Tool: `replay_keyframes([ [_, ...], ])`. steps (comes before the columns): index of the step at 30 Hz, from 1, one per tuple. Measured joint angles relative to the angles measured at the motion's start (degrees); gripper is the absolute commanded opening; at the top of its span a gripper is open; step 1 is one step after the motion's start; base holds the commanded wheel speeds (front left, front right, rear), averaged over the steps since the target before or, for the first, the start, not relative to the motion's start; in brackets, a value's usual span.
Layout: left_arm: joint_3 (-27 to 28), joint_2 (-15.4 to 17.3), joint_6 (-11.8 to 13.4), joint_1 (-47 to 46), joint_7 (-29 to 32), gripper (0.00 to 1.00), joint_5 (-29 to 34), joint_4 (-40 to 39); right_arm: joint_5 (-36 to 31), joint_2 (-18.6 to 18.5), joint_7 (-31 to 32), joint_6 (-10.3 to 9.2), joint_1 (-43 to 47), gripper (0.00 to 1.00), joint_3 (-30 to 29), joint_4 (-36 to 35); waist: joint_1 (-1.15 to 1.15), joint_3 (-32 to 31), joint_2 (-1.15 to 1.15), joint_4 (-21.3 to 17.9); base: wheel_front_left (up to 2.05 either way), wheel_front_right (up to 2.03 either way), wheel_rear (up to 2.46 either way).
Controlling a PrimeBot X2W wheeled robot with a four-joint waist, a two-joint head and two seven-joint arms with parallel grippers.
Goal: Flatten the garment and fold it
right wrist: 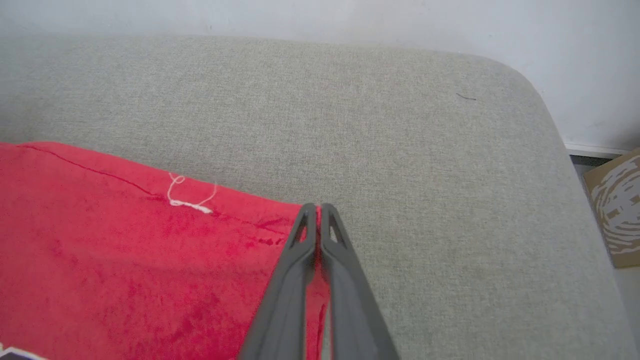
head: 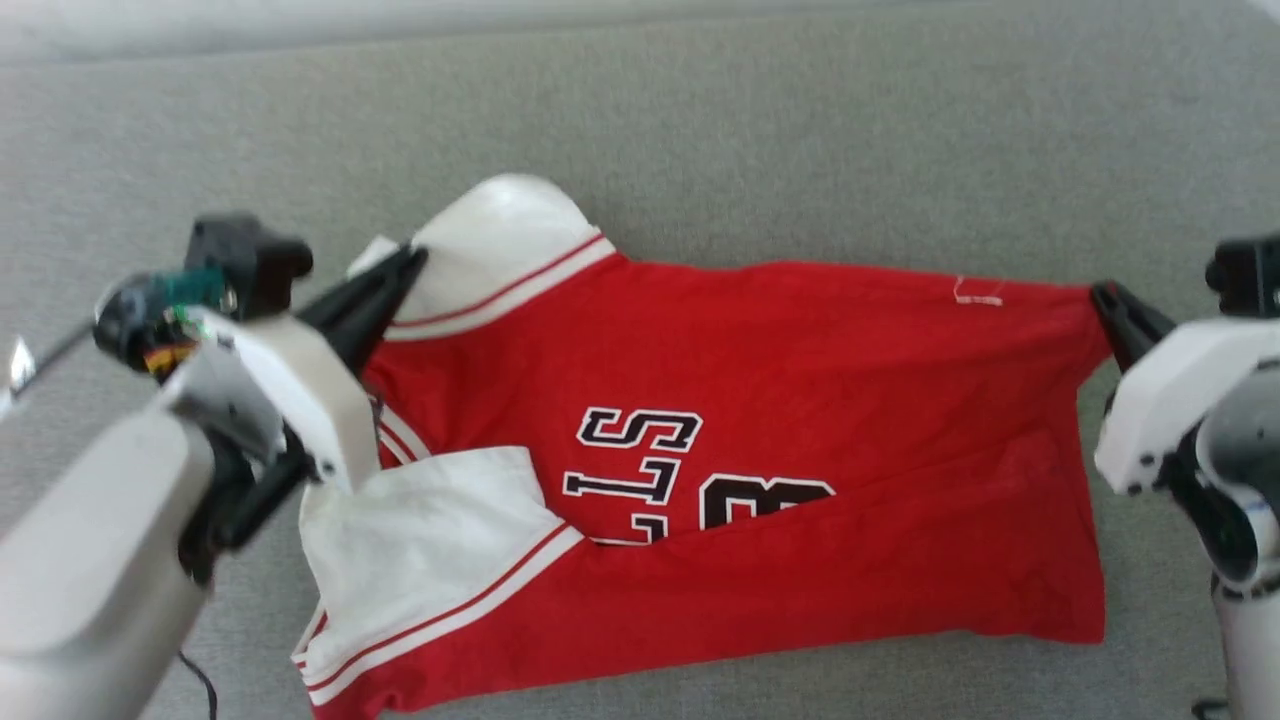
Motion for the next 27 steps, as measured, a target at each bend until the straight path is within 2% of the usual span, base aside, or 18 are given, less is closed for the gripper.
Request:
replay_keyframes([
  [9,-0.37,1.86,5.84,13.88,-4.64,0.00,0.45,-9.83,2.56,0.46,-2.46,0.00,9.82,0.00,-1.24,-4.10,-0.01,-5.97,0.00,1.12,0.00,0.00,0.00],
  [15,0.16,2.71,11.00,23.43,-7.36,0.00,-0.82,-15.11,4.02,1.75,-2.99,0.00,15.79,0.00,-3.85,-5.79,-0.01,-9.25,0.00,1.87,0.00,0.00,0.00],
  [17,0.30,3.01,11.96,26.19,-7.92,0.00,-1.46,-16.37,4.45,2.46,-3.08,-0.01,17.74,0.00,-4.92,-5.95,-0.01,-9.96,0.00,2.16,0.00,0.00,0.00],
  [24,-1.55,3.02,12.11,29.91,-7.31,0.00,-3.30,-15.81,3.83,4.10,-3.15,-0.01,21.93,0.00,-5.60,-5.04,0.00,-11.03,0.00,3.21,0.00,0.00,0.00],
  [27,-2.47,1.90,10.91,29.67,-6.78,0.00,-3.70,-13.11,3.44,4.69,-3.38,-0.01,21.89,0.00,-5.12,-4.01,0.01,-10.88,0.00,3.11,0.00,0.00,0.00],
])
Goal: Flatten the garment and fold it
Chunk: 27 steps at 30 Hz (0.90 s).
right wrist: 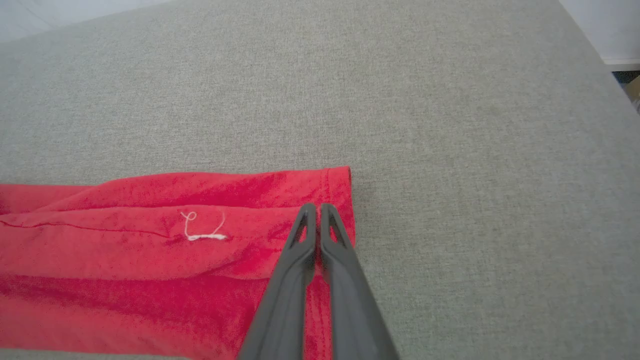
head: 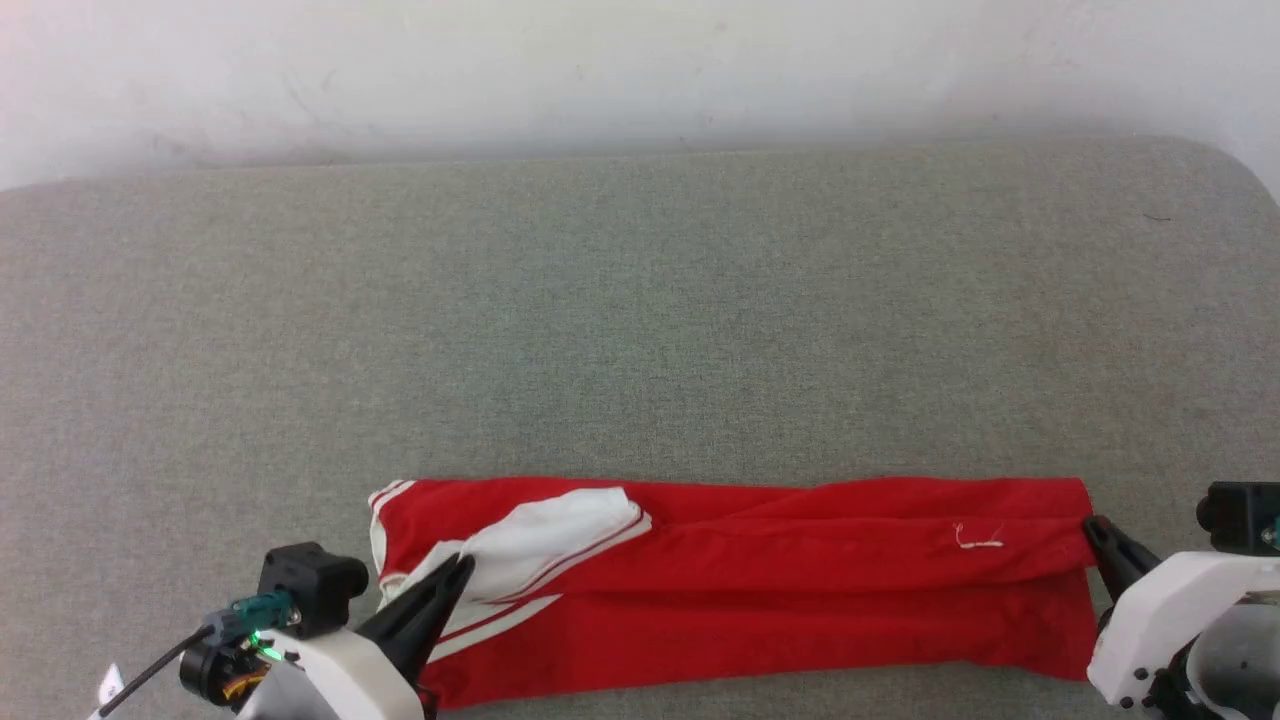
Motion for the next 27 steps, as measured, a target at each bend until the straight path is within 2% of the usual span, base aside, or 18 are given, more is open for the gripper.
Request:
replay_keyframes([
  [5,-1.34,-2.09,-2.21,-1.76,1.68,0.00,-1.03,6.01,-1.15,0.55,0.47,0.00,-0.81,0.00,0.33,2.34,0.00,0.79,0.00,-0.24,0.00,0.00,0.00],
  [6,-1.48,-2.56,-2.54,-2.42,1.64,0.00,-1.03,7.22,-1.22,0.65,0.45,0.00,-1.15,0.12,0.35,2.72,0.00,1.05,0.00,-0.26,0.00,0.00,0.00],
  [7,-1.53,-3.02,-2.85,-3.11,1.46,0.00,-1.02,8.45,-1.44,0.71,0.41,0.00,-1.59,0.45,0.43,3.07,0.00,1.32,0.00,-0.27,0.00,0.00,0.00],
  [8,-1.55,-3.44,-3.21,-3.85,1.30,0.03,-1.02,9.55,-1.63,0.73,0.24,0.00,-1.99,1.00,0.46,3.37,0.00,1.61,0.00,-0.27,0.00,0.00,0.00],
  [9,-1.49,-3.90,-3.24,-4.56,1.15,0.29,-1.03,10.59,-1.76,0.77,-0.03,0.00,-2.42,1.00,0.45,3.75,0.00,1.91,0.00,-0.27,0.00,0.00,0.00],
  [10,-1.47,-4.34,-3.31,-5.19,1.16,0.40,-1.04,11.70,-1.94,0.83,-0.19,0.00,-2.81,1.00,0.41,4.13,0.01,2.19,0.00,-0.28,0.00,0.00,0.00],
  [11,-1.57,-4.72,-3.68,-5.70,1.21,0.69,-1.13,12.59,-2.21,0.88,-0.27,0.00,-3.09,1.00,0.38,4.47,0.01,2.46,0.00,-0.29,0.00,0.00,0.00],
  [12,-1.60,-5.08,-3.79,-6.03,1.31,0.93,-1.36,13.56,-2.36,0.96,-0.46,0.00,-3.39,1.00,0.46,4.89,0.01,2.73,0.00,-0.32,0.00,0.00,0.00],
  [13,-1.79,-5.32,-4.08,-6.30,1.34,1.00,-1.40,14.27,-2.53,1.00,-0.56,0.00,-3.70,1.00,0.51,5.20,0.01,2.97,0.00,-0.36,0.00,0.00,0.00],
  [19,-1.36,-6.15,-4.10,-6.98,2.07,1.00,-3.31,15.19,-2.49,1.19,-1.00,0.00,-4.52,1.00,0.35,5.73,0.01,3.18,0.00,-0.74,0.00,0.00,0.00],
  [24,1.86,-5.25,-0.65,-5.28,-1.34,1.00,-3.55,11.82,-1.82,1.66,-0.92,0.00,-3.57,1.00,-1.64,2.30,0.00,1.61,0.00,-0.72,0.00,0.00,0.00],
  [27,4.59,-4.79,2.71,-2.87,-5.52,1.00,-3.50,8.32,-1.51,2.12,-0.56,0.00,-1.97,1.00,-3.41,0.04,0.00,0.40,0.00,-0.69,0.00,0.00,0.00],
])
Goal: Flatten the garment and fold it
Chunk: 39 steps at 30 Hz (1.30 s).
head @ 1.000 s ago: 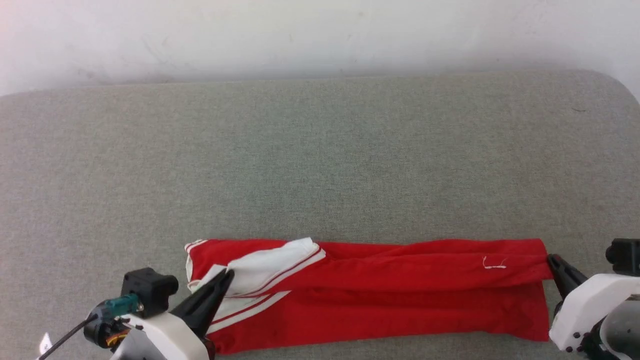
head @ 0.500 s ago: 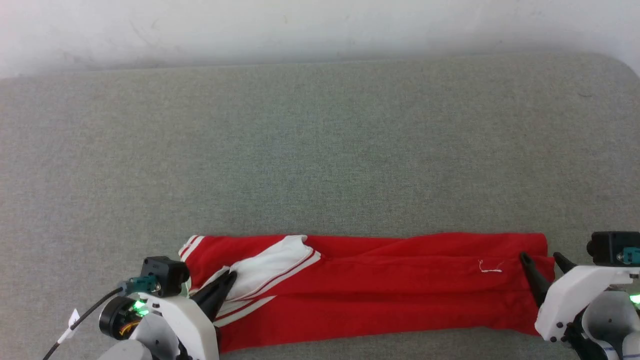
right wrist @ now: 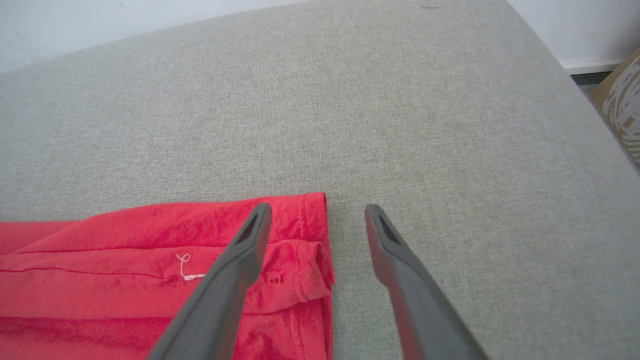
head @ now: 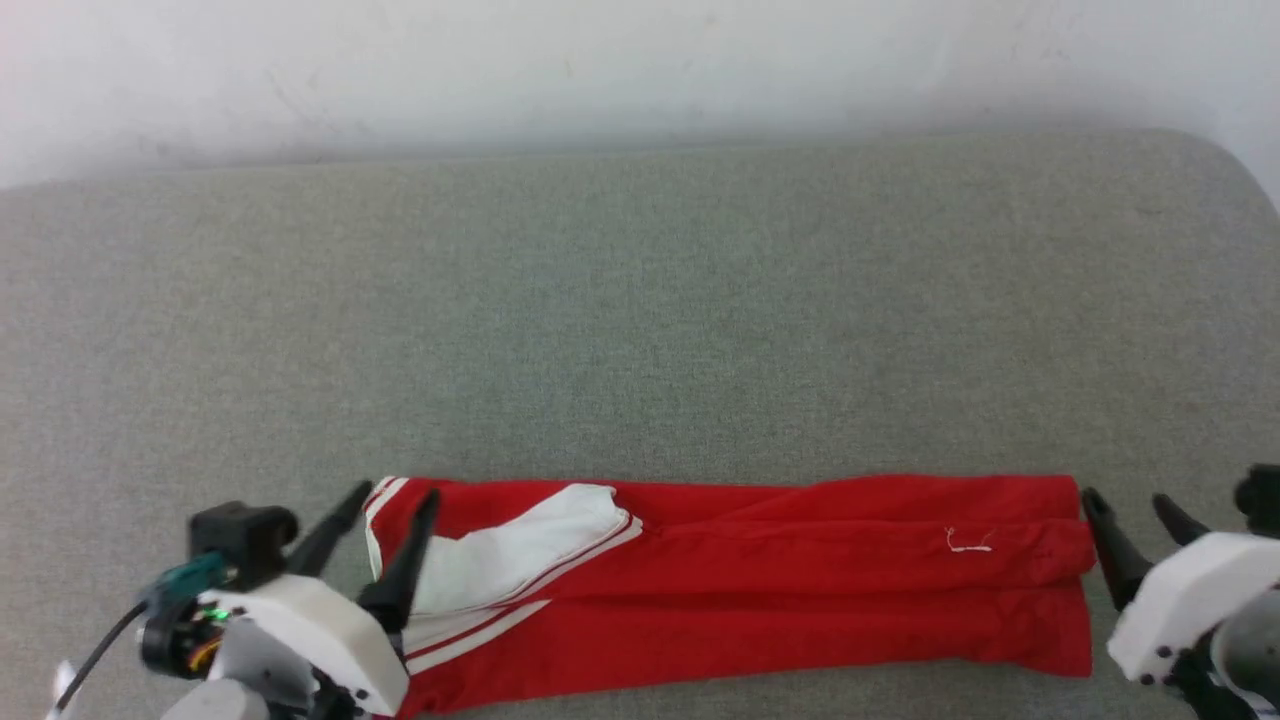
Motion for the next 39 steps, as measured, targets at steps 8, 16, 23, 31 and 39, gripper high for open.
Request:
replay_keyframes([
  [8,9.44,-1.61,9.09,6.61,-10.78,1.00,6.39,-9.50,-0.03,1.71,1.14,0.00,4.80,1.00,-2.54,-2.29,-0.01,-2.38,0.00,0.40,0.00,0.00,0.00],
  [16,21.40,-9.88,11.95,15.81,-11.00,1.00,23.27,-16.49,-0.05,2.52,1.51,0.00,5.54,1.00,-2.97,-0.62,-0.01,-2.67,0.00,2.14,0.00,0.00,0.00],
  [23,24.53,-14.47,7.87,19.29,-10.99,1.00,27.27,-16.07,-0.85,2.71,2.08,0.00,4.95,1.00,-3.70,3.77,0.00,-2.57,0.00,3.78,0.00,0.00,0.00],
  [31,26.05,-15.25,3.76,19.28,-10.99,1.00,29.51,-14.61,-1.09,2.81,2.61,0.00,2.25,1.00,-4.47,10.71,0.00,-1.78,0.00,4.94,0.00,0.00,0.00],
  [39,26.40,-15.51,1.57,18.19,-10.99,1.00,29.88,-13.36,-0.57,2.63,2.47,0.07,-2.38,0.00,-4.67,14.83,0.00,0.66,0.00,5.11,0.00,0.00,0.00],
])
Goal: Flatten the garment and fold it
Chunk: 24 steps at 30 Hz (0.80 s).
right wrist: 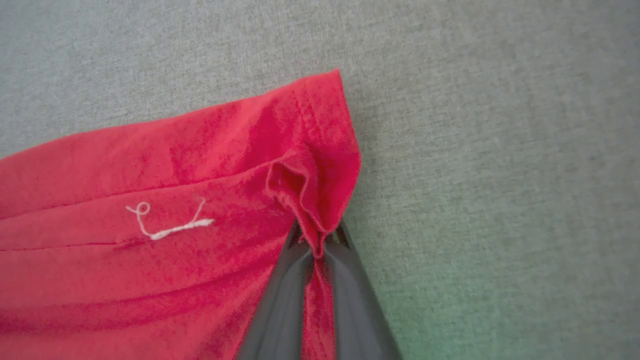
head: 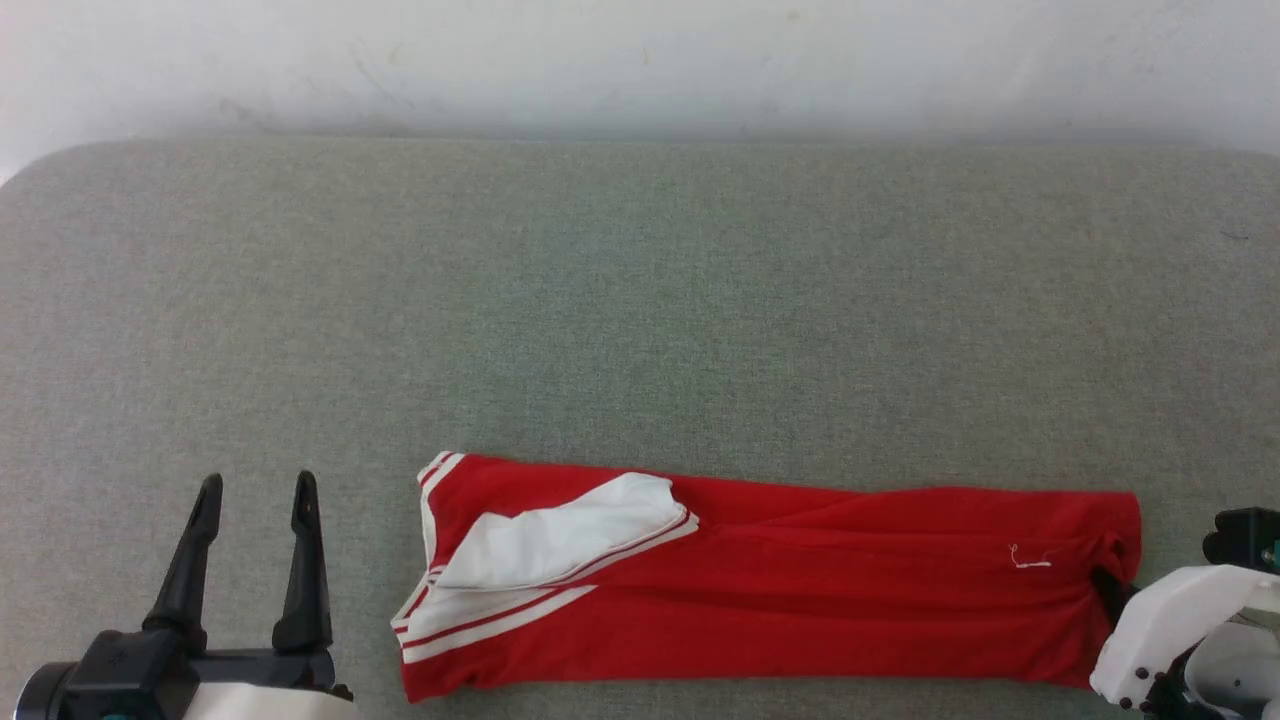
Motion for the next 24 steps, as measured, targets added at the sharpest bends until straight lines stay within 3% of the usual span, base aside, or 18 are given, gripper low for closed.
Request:
replay_keyframes([
  [10,0.04,-0.60,-0.49,-0.46,0.00,1.00,1.05,1.25,-1.46,0.48,0.11,0.02,-0.87,0.00,-1.48,-1.76,0.00,-1.10,0.00,-0.99,0.00,0.00,0.00],
  [24,-0.09,-0.85,-0.49,0.03,0.00,1.00,1.55,2.30,-6.75,-4.15,2.52,-0.01,-0.25,0.00,-14.01,-9.15,0.00,-3.42,0.00,-1.84,0.00,0.00,0.00],
])
